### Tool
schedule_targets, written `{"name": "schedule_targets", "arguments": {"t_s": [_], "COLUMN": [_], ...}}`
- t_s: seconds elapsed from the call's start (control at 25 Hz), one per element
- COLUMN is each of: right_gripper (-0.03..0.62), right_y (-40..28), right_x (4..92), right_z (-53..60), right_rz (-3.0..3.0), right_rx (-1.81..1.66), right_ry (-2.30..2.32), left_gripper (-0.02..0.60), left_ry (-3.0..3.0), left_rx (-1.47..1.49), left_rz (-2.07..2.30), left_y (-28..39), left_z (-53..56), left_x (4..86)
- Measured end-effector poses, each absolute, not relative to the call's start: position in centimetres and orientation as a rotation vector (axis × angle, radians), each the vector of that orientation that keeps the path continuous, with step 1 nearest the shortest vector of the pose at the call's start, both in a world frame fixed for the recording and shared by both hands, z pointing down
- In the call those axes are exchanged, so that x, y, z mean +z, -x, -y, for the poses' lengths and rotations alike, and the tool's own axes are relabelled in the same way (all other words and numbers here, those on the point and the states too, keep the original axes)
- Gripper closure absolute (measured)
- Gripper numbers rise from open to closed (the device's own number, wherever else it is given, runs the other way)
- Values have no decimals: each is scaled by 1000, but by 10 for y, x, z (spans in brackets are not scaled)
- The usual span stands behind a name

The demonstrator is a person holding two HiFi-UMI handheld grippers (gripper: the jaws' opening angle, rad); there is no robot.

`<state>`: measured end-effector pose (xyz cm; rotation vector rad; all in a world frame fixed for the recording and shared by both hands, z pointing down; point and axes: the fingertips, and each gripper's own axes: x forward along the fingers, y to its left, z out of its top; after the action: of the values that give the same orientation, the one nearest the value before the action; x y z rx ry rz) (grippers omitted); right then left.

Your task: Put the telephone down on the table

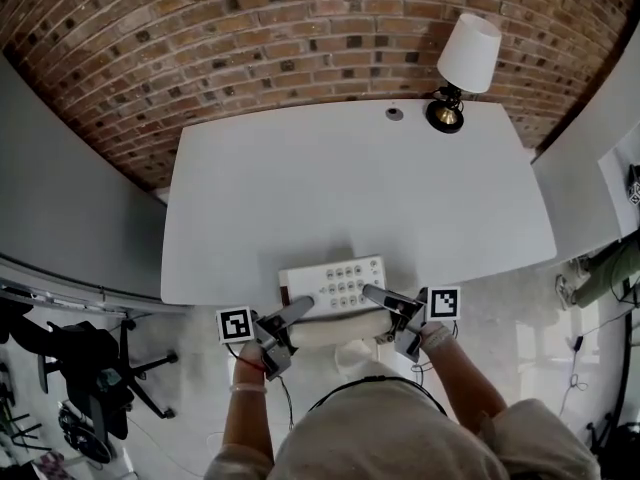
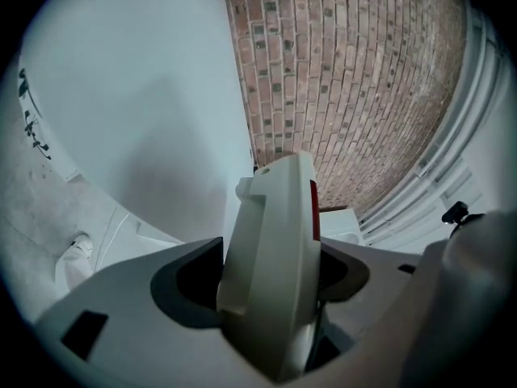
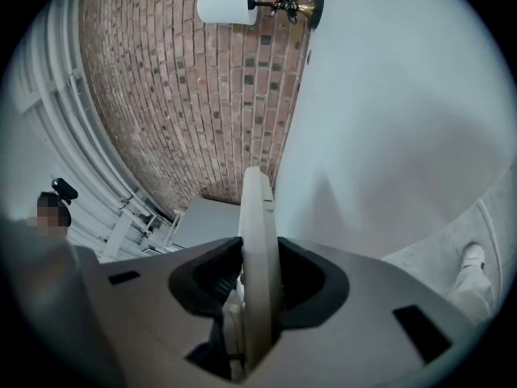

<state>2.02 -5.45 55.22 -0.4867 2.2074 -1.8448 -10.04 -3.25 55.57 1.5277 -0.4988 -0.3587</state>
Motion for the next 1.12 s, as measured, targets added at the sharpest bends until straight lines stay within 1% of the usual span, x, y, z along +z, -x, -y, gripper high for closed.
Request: {"name": "schedule_targets", "arguments": {"t_s": [0.68,1.12], "right_gripper": [462,459], "right_y": [-42,-36], "right_x": [588,592], "right_z": [164,194], "right_rz": [-2136,-1998], "right_rx": [-1960,-2022], "right_ry": [638,634], "left_gripper": [279,279], "left_ry": [-1418,-1348], "left_rx": [-333,-323], "left_rz": [496,516], "left_y": [86,95], "left_z": [144,181], "left_x": [584,597]}}
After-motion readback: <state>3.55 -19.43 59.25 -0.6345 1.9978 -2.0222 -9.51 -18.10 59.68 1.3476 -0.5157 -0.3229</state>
